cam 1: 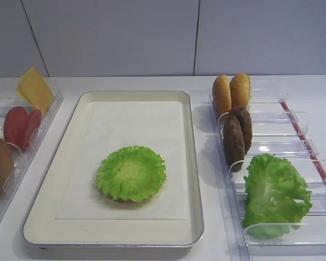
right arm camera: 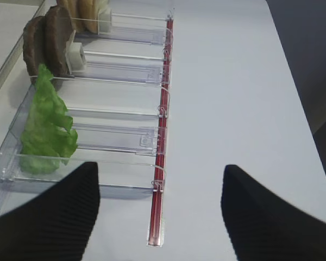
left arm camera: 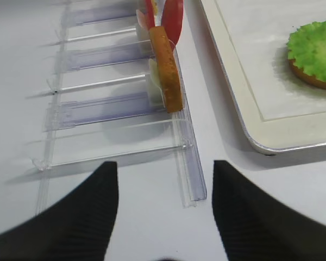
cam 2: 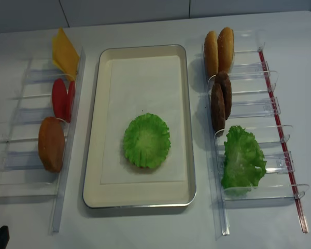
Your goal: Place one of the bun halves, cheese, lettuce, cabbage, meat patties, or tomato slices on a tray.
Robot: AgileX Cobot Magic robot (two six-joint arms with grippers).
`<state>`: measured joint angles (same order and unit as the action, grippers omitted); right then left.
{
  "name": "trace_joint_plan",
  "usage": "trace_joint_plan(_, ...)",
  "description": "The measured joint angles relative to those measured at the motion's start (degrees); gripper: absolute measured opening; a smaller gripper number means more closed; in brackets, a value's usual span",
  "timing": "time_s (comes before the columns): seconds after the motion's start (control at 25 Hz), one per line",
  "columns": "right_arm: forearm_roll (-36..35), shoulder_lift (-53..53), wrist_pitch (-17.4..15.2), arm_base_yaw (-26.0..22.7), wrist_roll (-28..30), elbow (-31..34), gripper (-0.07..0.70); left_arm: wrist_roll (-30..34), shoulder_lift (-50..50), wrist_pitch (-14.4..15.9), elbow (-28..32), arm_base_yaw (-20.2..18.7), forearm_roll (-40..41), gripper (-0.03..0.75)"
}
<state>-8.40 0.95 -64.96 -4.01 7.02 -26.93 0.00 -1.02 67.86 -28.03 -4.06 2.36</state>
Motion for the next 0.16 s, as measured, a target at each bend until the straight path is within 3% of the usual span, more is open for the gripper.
trace_joint_plan(0.16,0.00,0.00,0.00,0.00,0.04,0.00,0.471,0.00,0.00,0.00,0.00,0.00,0.00,0.361)
